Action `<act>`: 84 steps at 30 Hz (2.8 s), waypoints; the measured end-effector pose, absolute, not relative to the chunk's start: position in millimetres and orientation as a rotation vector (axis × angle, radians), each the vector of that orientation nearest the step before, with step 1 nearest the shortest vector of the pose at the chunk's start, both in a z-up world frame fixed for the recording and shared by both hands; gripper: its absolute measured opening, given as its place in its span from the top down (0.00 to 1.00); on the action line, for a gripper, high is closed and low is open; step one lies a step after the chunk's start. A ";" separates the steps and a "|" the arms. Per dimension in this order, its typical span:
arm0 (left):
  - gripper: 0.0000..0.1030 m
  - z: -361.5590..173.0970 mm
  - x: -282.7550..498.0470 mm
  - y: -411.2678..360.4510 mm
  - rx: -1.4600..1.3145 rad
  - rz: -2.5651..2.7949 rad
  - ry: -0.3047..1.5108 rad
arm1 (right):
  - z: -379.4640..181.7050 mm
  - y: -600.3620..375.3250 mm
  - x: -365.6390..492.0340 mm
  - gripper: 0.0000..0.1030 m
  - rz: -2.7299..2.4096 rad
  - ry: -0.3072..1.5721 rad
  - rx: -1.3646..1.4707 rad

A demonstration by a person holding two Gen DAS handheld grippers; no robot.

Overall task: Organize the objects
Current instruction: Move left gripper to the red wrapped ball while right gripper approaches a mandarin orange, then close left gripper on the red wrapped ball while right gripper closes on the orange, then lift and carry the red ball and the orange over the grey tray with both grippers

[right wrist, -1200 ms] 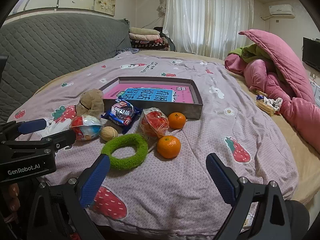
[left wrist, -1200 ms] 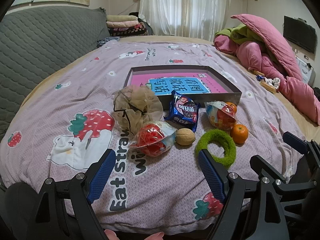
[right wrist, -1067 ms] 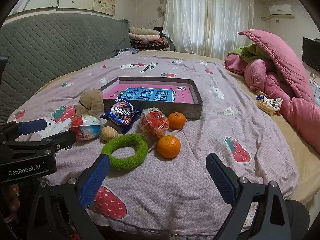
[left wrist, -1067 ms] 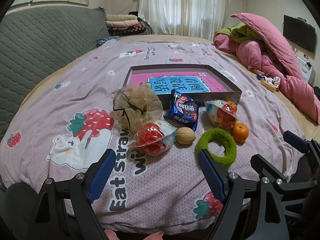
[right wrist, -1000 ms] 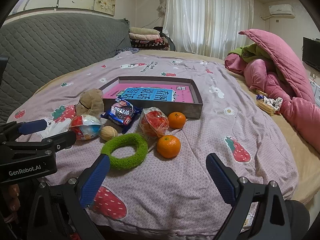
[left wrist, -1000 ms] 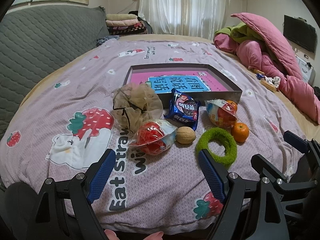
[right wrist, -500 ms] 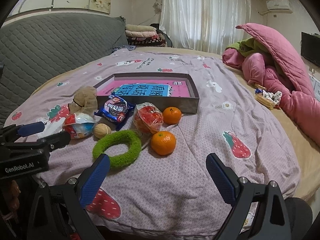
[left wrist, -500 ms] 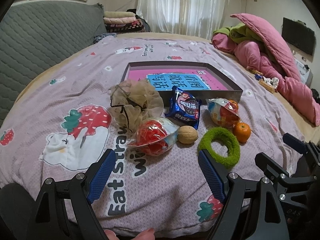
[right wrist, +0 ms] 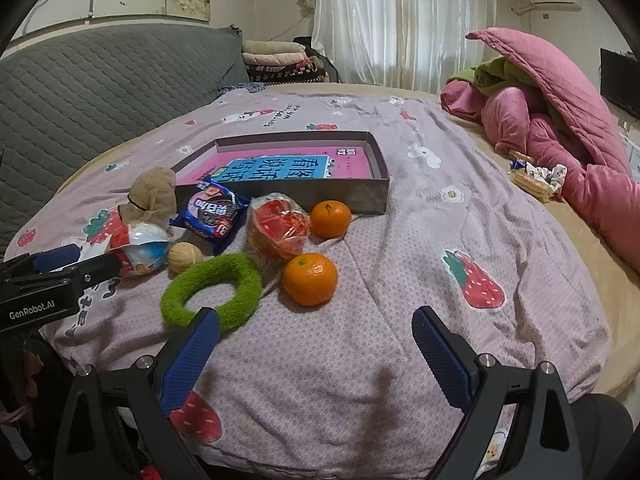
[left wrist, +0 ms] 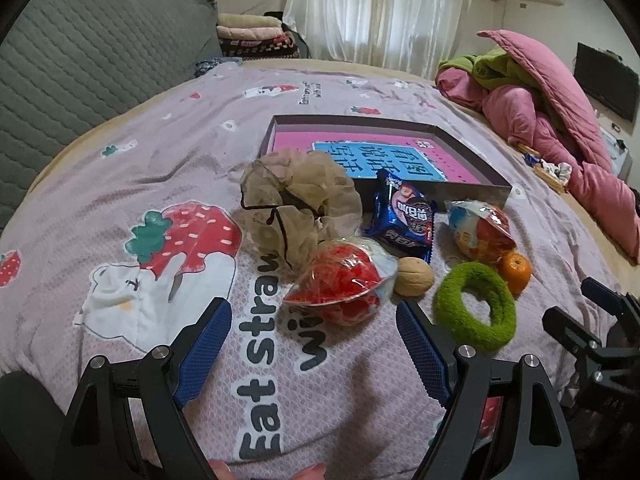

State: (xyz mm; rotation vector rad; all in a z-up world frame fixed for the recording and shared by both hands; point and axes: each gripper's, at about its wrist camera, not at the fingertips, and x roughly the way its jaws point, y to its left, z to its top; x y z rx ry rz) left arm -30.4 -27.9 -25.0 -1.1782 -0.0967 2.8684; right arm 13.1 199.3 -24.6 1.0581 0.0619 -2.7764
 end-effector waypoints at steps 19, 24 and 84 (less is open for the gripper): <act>0.17 -36.8 -59.1 -19.9 -1.130 2.823 -0.044 | -49.5 201.6 -35.1 0.19 -2.696 0.180 1.207; 0.17 -40.4 -65.6 -19.8 -1.144 2.805 -0.055 | -51.4 192.4 -42.6 0.28 -2.659 0.205 1.204; 0.43 6.0 -56.7 -3.9 -0.895 2.803 -0.026 | -1.3 192.5 -33.1 0.61 -2.703 0.117 0.879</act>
